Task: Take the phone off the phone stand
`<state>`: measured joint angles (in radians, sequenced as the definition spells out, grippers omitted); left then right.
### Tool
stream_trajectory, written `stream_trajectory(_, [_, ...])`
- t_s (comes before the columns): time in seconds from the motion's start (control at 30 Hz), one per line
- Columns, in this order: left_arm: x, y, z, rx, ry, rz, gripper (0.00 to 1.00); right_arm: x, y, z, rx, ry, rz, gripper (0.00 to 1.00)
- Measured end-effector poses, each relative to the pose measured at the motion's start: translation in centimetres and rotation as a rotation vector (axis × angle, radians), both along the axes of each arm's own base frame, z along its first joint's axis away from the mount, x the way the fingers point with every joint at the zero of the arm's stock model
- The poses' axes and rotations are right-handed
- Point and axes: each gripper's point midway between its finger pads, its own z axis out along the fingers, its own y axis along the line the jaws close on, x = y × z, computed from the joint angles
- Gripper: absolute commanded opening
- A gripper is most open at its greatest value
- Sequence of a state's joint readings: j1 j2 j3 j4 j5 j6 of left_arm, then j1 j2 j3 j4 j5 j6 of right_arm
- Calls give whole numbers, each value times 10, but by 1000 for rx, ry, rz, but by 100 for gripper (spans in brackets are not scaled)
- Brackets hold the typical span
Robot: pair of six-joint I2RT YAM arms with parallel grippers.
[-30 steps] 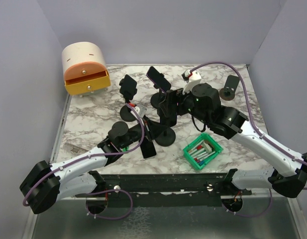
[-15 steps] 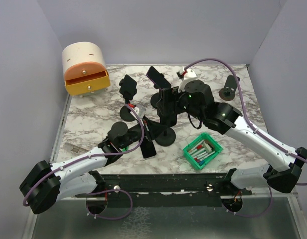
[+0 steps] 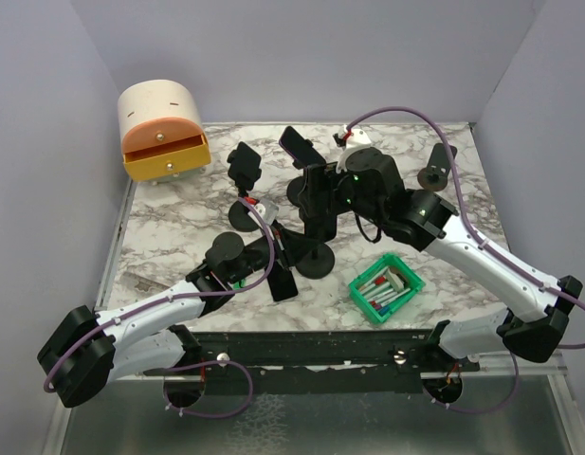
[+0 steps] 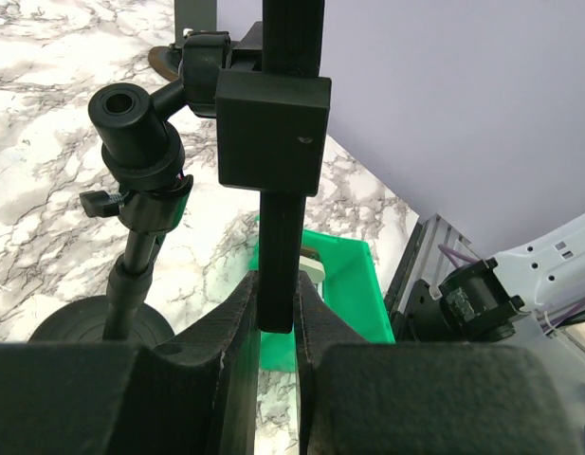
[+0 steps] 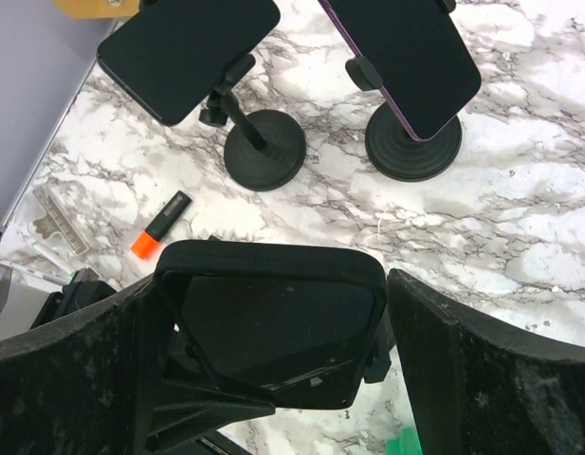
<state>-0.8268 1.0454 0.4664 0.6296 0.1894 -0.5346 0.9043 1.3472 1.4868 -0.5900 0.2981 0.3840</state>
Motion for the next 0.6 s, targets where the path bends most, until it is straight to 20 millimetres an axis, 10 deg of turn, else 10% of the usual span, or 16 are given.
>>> stream_trajectory(0.6, [0, 0, 0, 0, 0, 0, 0, 0, -1, -9, -41, 26, 0, 94])
